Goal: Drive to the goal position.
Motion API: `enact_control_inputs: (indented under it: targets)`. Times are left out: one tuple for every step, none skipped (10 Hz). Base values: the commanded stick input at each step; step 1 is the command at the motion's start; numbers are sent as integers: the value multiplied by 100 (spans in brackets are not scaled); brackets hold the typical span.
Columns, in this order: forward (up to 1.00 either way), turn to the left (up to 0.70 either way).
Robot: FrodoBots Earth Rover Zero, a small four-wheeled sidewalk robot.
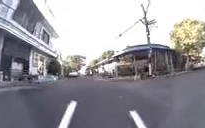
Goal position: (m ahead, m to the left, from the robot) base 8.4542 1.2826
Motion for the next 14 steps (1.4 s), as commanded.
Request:
enact_control_inputs:
  targets:
    - [85,0]
    - [85,0]
    - [85,0]
    - [85,0]
    - [85,0]
    - [85,0]
    - [85,0]
    - [85,0]
    - [85,0]
    - [85,0]
    - [85,0]
    - [85,0]
    - [85,0]
    - [85,0]
